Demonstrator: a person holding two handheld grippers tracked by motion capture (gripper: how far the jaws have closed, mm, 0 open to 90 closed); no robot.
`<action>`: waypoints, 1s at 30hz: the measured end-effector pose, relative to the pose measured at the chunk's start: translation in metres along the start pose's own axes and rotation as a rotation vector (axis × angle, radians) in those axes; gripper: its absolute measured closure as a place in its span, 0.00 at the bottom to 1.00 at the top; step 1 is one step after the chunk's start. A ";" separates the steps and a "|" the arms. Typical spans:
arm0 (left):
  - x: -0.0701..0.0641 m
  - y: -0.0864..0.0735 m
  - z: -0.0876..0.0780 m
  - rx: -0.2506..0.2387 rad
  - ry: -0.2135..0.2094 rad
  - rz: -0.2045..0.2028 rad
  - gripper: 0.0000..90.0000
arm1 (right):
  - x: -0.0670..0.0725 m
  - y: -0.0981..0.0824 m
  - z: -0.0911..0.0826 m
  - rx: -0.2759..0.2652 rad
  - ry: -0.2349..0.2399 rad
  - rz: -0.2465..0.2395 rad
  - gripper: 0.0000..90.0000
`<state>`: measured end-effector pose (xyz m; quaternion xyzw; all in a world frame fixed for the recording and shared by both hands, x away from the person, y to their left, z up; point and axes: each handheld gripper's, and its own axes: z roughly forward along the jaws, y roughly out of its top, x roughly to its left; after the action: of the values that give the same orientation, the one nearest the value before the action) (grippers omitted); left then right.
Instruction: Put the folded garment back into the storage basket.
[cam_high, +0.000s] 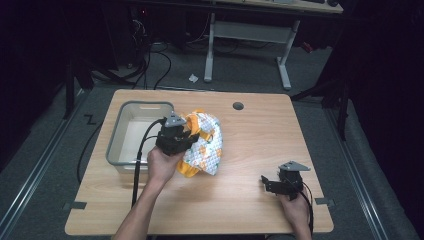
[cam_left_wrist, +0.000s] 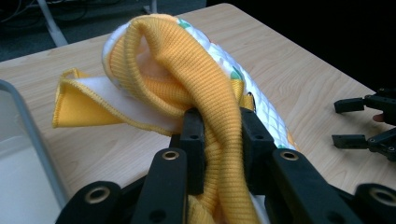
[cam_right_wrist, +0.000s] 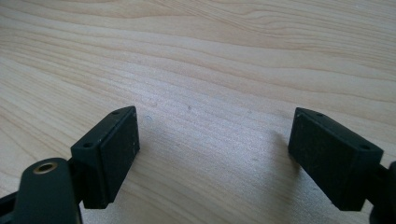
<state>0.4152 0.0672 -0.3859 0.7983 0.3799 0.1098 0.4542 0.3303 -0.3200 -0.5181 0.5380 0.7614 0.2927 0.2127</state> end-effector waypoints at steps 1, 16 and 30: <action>0.002 0.000 -0.002 -0.003 0.003 -0.001 0.83 | 0.000 0.000 0.000 0.000 0.000 0.000 0.18; 0.020 0.005 -0.027 -0.025 0.040 -0.017 0.83 | 0.000 0.000 0.000 0.000 0.000 0.000 0.18; 0.041 0.007 -0.047 -0.056 0.066 -0.045 0.83 | 0.000 0.000 0.000 0.000 0.000 0.001 0.18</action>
<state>0.4225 0.1244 -0.3603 0.7725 0.4095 0.1362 0.4658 0.3303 -0.3200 -0.5182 0.5383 0.7612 0.2926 0.2127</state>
